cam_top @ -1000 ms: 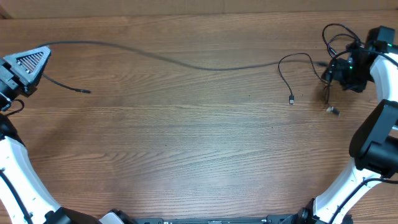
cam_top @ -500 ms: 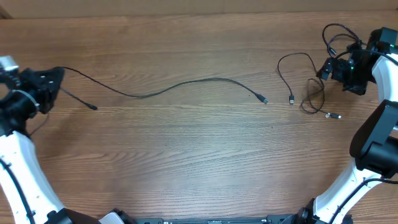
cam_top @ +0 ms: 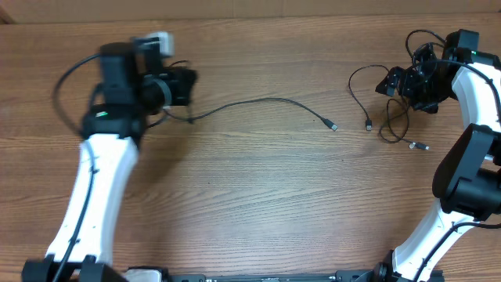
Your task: Untangle cables
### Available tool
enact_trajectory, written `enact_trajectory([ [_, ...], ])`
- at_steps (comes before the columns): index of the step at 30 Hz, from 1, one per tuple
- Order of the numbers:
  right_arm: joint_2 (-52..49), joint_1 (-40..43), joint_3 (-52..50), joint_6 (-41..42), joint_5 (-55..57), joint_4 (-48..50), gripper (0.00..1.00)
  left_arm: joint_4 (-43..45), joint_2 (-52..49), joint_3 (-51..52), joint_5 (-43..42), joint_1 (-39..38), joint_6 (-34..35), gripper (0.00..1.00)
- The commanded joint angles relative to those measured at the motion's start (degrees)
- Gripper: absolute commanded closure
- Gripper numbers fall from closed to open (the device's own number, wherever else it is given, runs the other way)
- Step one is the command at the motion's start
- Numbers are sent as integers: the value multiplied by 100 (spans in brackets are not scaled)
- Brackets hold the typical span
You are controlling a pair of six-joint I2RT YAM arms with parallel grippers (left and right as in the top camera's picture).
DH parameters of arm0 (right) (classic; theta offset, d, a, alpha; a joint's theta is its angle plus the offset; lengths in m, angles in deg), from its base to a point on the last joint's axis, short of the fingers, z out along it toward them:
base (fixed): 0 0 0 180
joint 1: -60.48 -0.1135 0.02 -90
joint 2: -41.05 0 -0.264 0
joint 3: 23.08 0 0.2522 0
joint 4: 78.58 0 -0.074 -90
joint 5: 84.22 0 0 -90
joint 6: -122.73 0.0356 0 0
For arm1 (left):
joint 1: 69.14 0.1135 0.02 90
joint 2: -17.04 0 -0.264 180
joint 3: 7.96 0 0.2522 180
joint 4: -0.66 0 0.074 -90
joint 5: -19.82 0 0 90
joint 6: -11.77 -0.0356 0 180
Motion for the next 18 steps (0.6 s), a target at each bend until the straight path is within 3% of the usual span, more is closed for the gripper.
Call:
enact_trajectory([
  [1, -9, -20, -24, 20, -59, -52, 0, 332, -649, -46, 826, -612, 39, 88],
  [5, -9, -17, -24, 20, -63, -101, 0, 632, -1480, -46, 1207, -1005, 756, 75],
  [9, -9, -17, -24, 356, -367, -101, 0, 592, -2120, -46, 1047, -1069, 1473, 38],
  [13, -9, -20, -24, 723, -767, -116, 0, 570, -2334, -46, 444, -1027, 1530, 16],
  [16, -9, -17, -24, 721, -334, -46, 0, 568, -2291, -52, 365, -957, 1530, 2],
  [18, -9, -24, -24, 726, 203, -39, 0, 562, -2286, -52, 352, -911, 1534, 0],
])
